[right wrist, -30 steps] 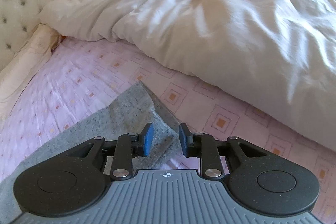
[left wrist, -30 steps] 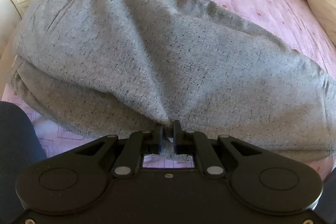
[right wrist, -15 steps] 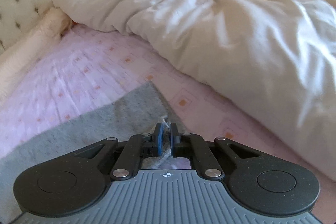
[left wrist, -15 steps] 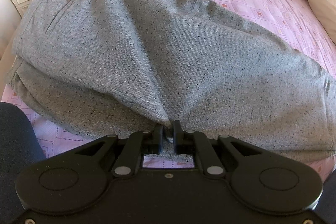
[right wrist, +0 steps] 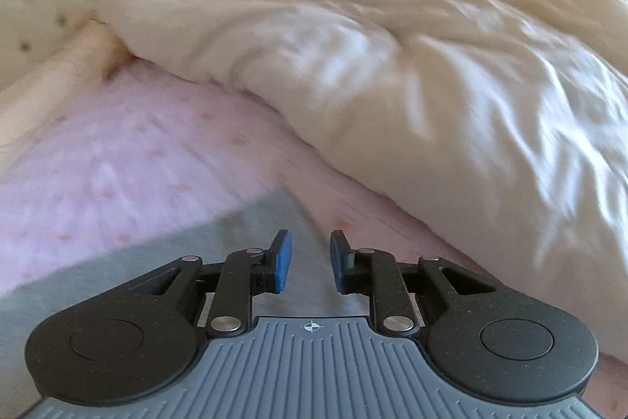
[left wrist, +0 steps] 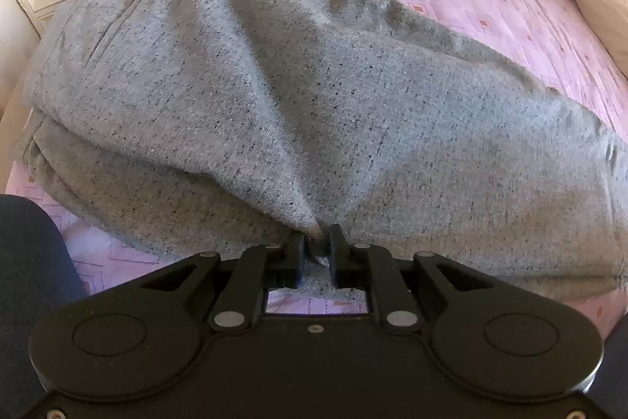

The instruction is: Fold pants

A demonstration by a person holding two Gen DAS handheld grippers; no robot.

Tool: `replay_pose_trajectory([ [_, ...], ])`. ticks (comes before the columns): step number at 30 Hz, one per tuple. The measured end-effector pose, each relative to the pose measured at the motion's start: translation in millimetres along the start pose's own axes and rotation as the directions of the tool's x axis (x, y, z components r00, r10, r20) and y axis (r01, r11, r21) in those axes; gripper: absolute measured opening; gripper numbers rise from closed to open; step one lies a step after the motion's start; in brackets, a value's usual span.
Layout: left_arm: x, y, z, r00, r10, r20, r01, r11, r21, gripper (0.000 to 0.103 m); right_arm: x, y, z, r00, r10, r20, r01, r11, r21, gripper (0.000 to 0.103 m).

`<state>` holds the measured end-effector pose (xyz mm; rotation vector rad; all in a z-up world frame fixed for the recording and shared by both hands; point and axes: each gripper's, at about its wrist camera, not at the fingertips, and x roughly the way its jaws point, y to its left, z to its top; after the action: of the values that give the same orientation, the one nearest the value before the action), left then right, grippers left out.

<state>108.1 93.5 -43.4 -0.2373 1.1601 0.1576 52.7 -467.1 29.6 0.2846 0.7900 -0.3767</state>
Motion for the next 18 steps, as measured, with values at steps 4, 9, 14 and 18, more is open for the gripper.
replay_pose_trajectory([
  [4, -1, -1, -2, 1.000, 0.006, -0.007, -0.006, 1.000, 0.012, 0.025, -17, 49, 9, 0.992, 0.124, 0.010, -0.122, 0.988, -0.093, 0.021],
  [9, -6, 2, -7, 1.000, 0.000, -0.018, 0.000, 1.000, 0.012, 0.027, -34, 125, 2, 0.949, 0.312, -0.044, -0.313, 0.917, -0.246, 0.021],
  [14, -28, 12, -6, 1.000, 0.003, -0.002, -0.003, 1.000, 0.025, 0.027, -40, 208, -38, 0.867, 0.463, -0.185, -0.497, 0.775, -0.390, 0.022],
  [18, -52, 39, 12, 0.998, 0.025, 0.053, -0.025, 1.000, -0.002, 0.043, -45, 269, -83, 0.796, 0.528, -0.296, -0.603, 0.651, -0.462, 0.022],
])
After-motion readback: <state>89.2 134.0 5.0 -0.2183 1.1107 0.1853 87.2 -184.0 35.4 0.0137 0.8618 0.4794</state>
